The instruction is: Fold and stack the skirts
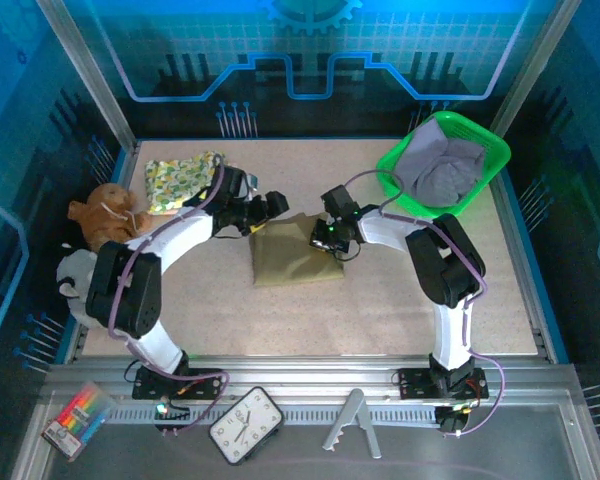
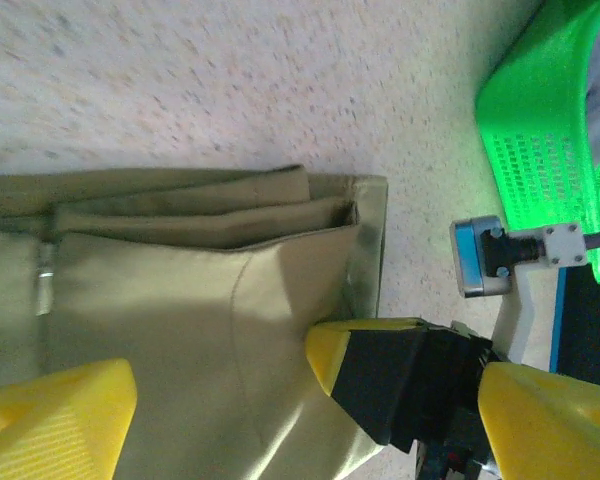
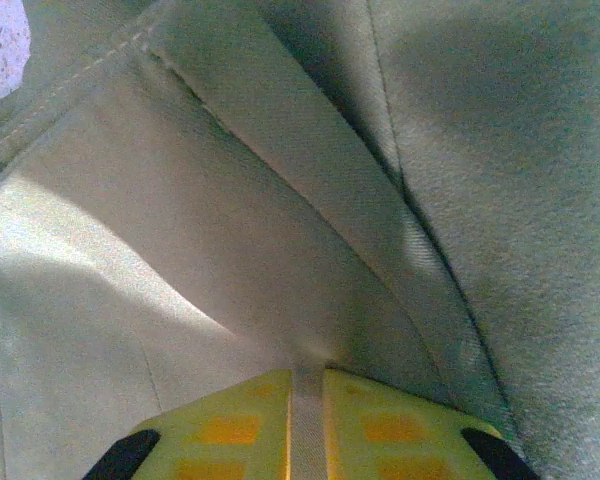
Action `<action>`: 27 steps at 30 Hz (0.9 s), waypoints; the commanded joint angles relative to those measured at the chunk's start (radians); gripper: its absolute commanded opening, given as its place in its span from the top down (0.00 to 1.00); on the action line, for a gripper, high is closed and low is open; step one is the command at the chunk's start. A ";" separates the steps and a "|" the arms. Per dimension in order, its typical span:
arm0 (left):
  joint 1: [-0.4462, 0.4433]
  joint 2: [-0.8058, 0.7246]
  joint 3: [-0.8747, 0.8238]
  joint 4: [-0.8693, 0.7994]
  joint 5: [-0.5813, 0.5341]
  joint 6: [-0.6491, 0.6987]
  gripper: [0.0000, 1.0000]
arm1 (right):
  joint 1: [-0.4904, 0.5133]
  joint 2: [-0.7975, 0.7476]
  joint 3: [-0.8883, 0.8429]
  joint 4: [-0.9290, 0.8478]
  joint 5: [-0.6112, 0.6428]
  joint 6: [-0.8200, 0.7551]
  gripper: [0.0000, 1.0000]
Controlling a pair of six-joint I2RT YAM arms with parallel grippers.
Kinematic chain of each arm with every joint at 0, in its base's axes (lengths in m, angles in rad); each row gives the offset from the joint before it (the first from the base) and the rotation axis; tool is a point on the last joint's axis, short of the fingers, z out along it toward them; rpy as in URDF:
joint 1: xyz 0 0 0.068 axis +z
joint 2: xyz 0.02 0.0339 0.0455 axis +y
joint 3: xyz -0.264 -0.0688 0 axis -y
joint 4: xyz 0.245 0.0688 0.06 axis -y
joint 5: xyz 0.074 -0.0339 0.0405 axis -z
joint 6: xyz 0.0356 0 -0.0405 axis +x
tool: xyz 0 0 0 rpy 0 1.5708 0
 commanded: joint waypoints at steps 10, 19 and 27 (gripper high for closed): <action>0.017 0.202 0.023 -0.080 -0.100 0.000 0.01 | -0.005 -0.009 -0.088 0.017 0.024 0.044 0.80; 0.057 -0.035 -0.024 -0.178 -0.117 0.143 0.01 | -0.007 -0.002 -0.089 0.018 0.020 0.052 0.78; 0.059 -0.039 -0.064 -0.286 -0.197 0.187 0.01 | -0.008 -0.001 -0.088 0.017 0.012 0.065 0.74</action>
